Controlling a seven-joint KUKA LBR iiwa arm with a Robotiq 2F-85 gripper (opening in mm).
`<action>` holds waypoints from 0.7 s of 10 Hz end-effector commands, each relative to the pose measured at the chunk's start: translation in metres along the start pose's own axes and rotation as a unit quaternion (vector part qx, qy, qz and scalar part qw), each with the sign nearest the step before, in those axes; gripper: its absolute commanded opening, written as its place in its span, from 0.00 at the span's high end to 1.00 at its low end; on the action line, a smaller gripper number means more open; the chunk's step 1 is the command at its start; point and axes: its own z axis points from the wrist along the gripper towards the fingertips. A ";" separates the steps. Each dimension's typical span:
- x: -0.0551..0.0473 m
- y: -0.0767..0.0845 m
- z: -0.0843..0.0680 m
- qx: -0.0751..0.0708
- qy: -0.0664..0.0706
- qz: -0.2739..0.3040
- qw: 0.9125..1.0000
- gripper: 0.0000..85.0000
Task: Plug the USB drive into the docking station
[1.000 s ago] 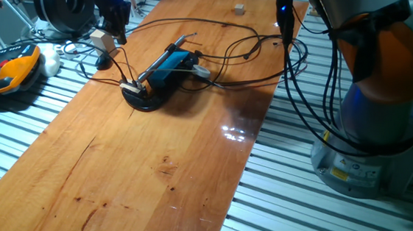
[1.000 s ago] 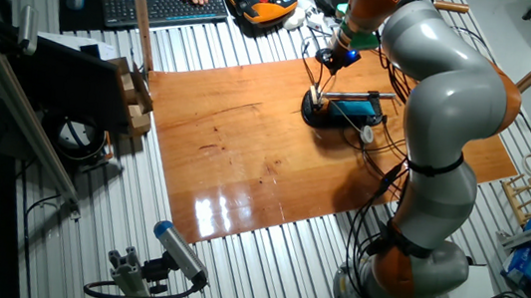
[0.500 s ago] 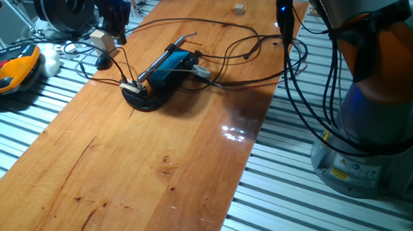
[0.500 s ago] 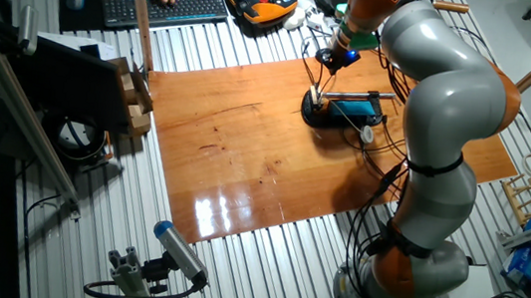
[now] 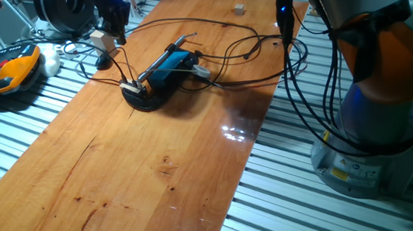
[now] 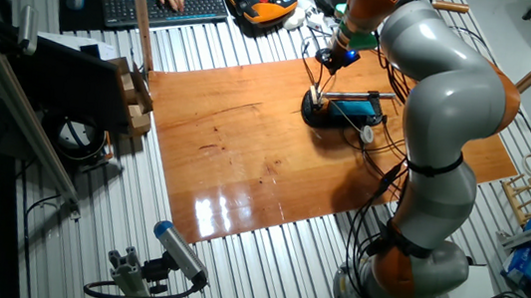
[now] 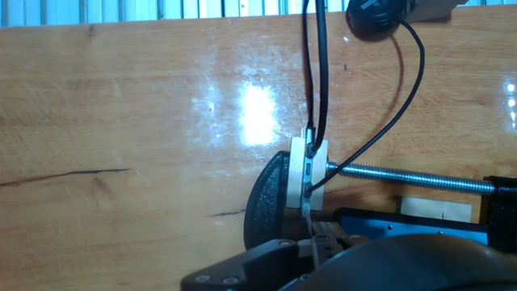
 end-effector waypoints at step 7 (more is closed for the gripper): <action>-0.002 0.000 0.001 0.003 0.000 0.000 1.000 1.00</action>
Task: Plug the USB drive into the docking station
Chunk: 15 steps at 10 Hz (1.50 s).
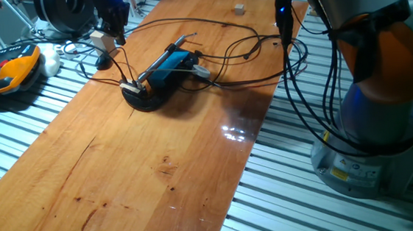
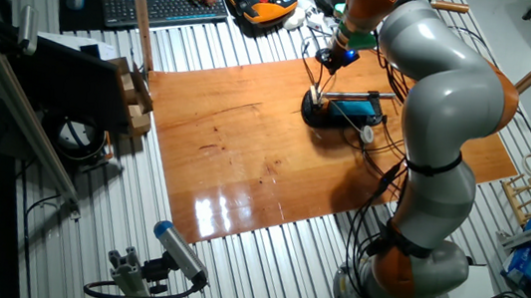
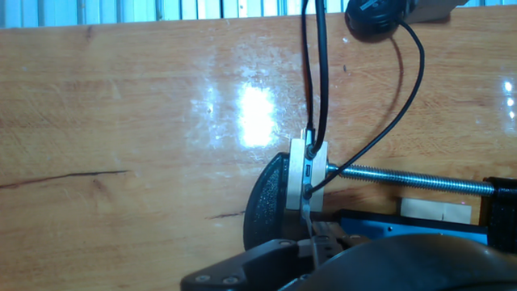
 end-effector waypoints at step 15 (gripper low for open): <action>0.002 0.005 -0.004 -0.002 -0.001 0.011 1.000 1.00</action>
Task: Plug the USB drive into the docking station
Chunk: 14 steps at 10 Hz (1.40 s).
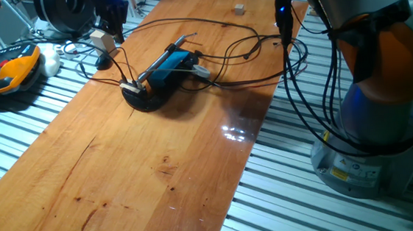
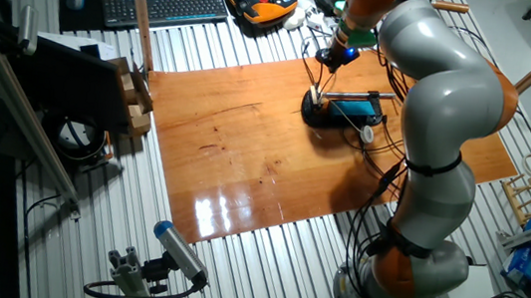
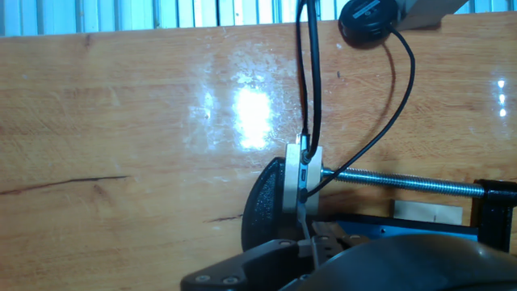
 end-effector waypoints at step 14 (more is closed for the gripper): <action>0.012 0.014 0.036 -0.010 -0.005 0.016 1.000 1.00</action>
